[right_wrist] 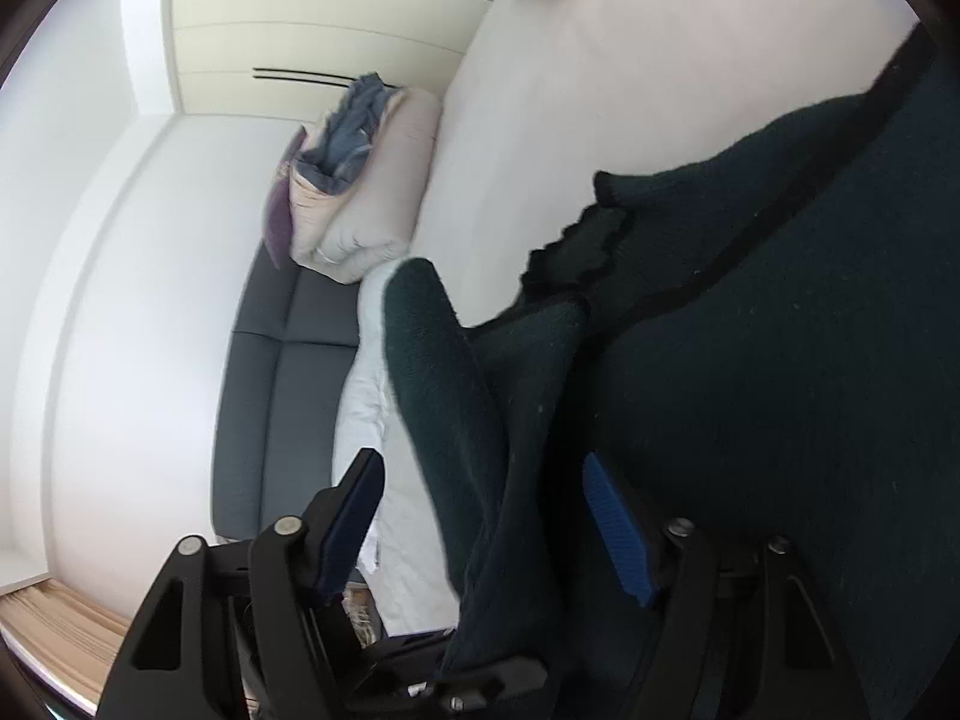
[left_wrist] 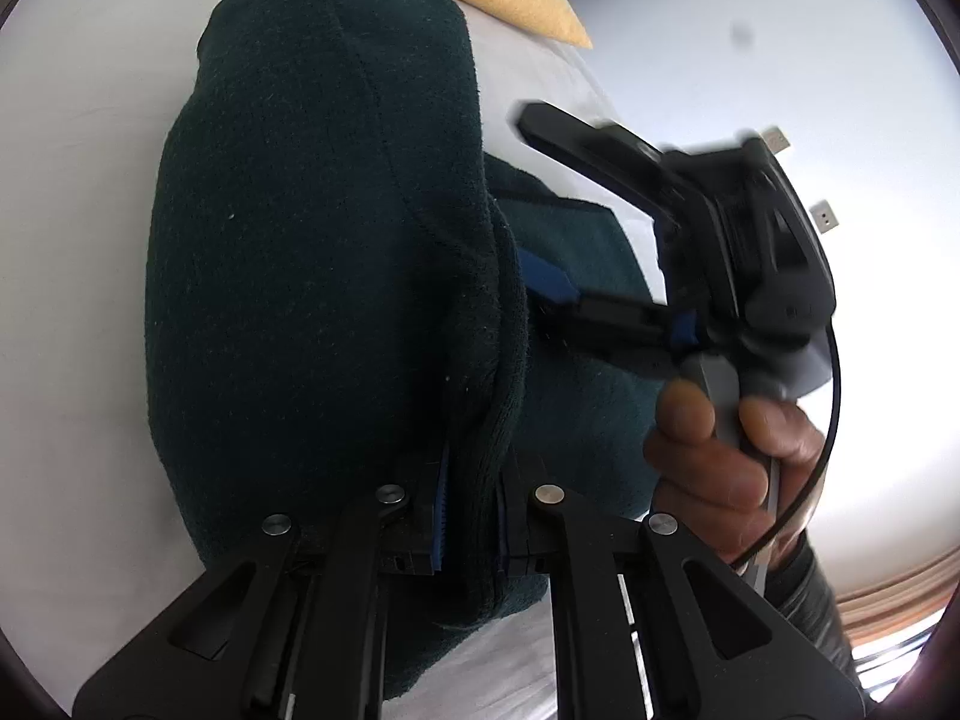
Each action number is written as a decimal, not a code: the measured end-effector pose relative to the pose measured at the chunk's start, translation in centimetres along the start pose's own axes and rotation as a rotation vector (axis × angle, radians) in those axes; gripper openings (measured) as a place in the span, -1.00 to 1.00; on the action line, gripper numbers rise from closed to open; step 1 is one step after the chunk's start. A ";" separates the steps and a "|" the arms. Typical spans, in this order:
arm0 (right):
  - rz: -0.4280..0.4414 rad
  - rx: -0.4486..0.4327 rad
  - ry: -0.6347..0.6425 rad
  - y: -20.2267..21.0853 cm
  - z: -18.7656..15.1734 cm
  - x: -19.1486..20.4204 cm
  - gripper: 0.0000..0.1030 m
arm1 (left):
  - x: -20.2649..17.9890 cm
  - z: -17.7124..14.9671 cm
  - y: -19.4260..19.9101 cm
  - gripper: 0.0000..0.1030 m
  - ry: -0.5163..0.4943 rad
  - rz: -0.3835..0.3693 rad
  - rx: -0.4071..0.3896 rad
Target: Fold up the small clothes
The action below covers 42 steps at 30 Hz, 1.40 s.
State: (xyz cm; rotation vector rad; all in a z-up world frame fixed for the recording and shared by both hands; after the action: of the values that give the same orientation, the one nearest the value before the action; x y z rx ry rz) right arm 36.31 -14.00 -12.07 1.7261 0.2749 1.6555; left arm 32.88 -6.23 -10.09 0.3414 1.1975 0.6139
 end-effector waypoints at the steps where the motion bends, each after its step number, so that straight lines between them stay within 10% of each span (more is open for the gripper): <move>1: 0.002 -0.005 0.002 -0.1 0.2 0.2 0.26 | 0.0 0.0 0.0 -0.81 0.002 0.003 0.003; 19: -0.221 0.000 0.214 -1.5 3.8 5.3 -0.69 | -3.6 0.5 -0.7 -0.81 -0.097 0.071 0.020; 31: -0.443 -0.035 0.301 7.1 5.3 1.2 -0.74 | -9.3 0.7 -4.9 -0.81 -0.197 0.034 0.088; 42: -0.474 -0.068 0.218 11.2 6.5 -4.2 -0.74 | -13.4 1.7 -9.8 -0.81 -0.248 0.023 0.156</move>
State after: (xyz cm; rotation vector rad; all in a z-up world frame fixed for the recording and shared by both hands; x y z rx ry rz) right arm 38.21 -26.82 -7.94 1.3014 0.6678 1.4734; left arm 33.96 -22.05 -4.76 0.5479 1.0057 0.4837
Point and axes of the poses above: each gripper's, at about its wrist camera, not at the fingertips, and y roughly against the way its jaws point, x to its left, z to its top, the point moved 2 cm from there along -y, roughly the way its jaws point, and after that the axes turned 14 degrees about -z, right-handed, at the moved point
